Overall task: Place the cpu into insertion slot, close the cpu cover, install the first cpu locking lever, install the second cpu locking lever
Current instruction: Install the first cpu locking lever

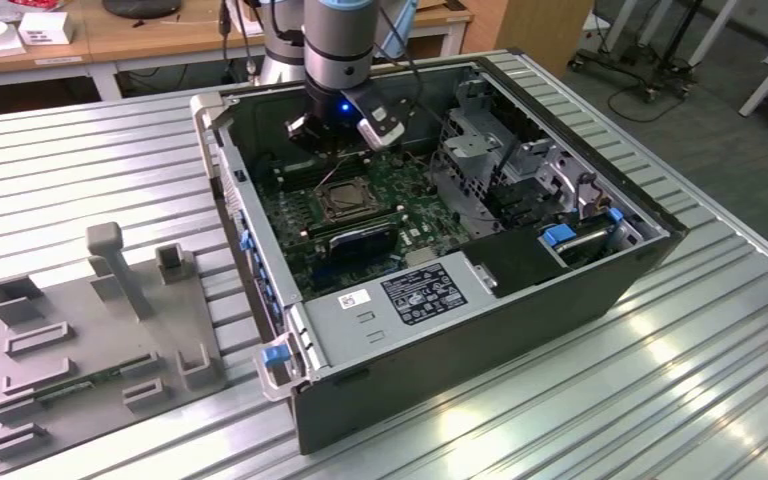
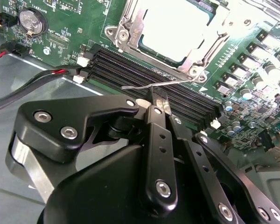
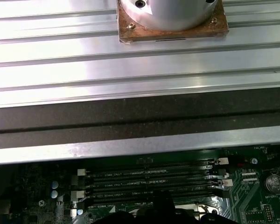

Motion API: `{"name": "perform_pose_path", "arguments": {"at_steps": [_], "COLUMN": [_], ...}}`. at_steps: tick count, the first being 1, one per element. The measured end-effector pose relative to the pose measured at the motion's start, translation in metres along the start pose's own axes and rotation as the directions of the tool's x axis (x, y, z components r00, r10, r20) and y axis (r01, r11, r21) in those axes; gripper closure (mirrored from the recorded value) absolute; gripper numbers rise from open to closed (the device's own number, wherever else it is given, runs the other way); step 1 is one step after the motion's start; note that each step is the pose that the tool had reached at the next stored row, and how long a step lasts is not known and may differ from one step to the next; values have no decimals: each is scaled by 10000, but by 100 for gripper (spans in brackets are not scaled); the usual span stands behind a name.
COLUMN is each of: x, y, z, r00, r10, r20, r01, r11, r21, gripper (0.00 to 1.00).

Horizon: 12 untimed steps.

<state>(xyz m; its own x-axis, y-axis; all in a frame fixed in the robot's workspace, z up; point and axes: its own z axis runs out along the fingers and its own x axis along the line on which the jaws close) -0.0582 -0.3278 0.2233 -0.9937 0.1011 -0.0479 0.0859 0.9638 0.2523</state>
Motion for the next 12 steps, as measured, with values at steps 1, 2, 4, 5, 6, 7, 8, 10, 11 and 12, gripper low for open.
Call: {"name": "perform_pose_path", "arguments": {"at_steps": [1, 2, 4, 5, 6, 7, 8, 10, 11, 12], "x": [-2, -3, -7, -7, -7, -8, -8, -9, -9, -9], "y": [-1, -1, -2, -3, -3, -3, -4, -10, -13, -17], "z": [1, 3, 6, 6, 6, 6, 6, 5, 4, 3], "r00": [10000, 10000, 10000, 10000, 10000, 10000, 10000, 10000, 10000, 10000], "r10": [-1, -1, 0, 1, 1, 0, 0, -1, 0, 1], "r20": [0, 0, -1, 0, 0, 0, 0, -1, -2, -2], "r01": [1, 1, 0, -1, -1, 0, 0, 1, 0, -1], "r11": [10000, 10000, 10000, 10000, 10000, 10000, 10000, 10000, 10000, 10000], "r21": [-1, -1, 0, 0, -1, -1, -2, -15, -21, -28], "gripper": [89, 89, 89, 89, 89, 89, 89, 89, 89, 89]}}
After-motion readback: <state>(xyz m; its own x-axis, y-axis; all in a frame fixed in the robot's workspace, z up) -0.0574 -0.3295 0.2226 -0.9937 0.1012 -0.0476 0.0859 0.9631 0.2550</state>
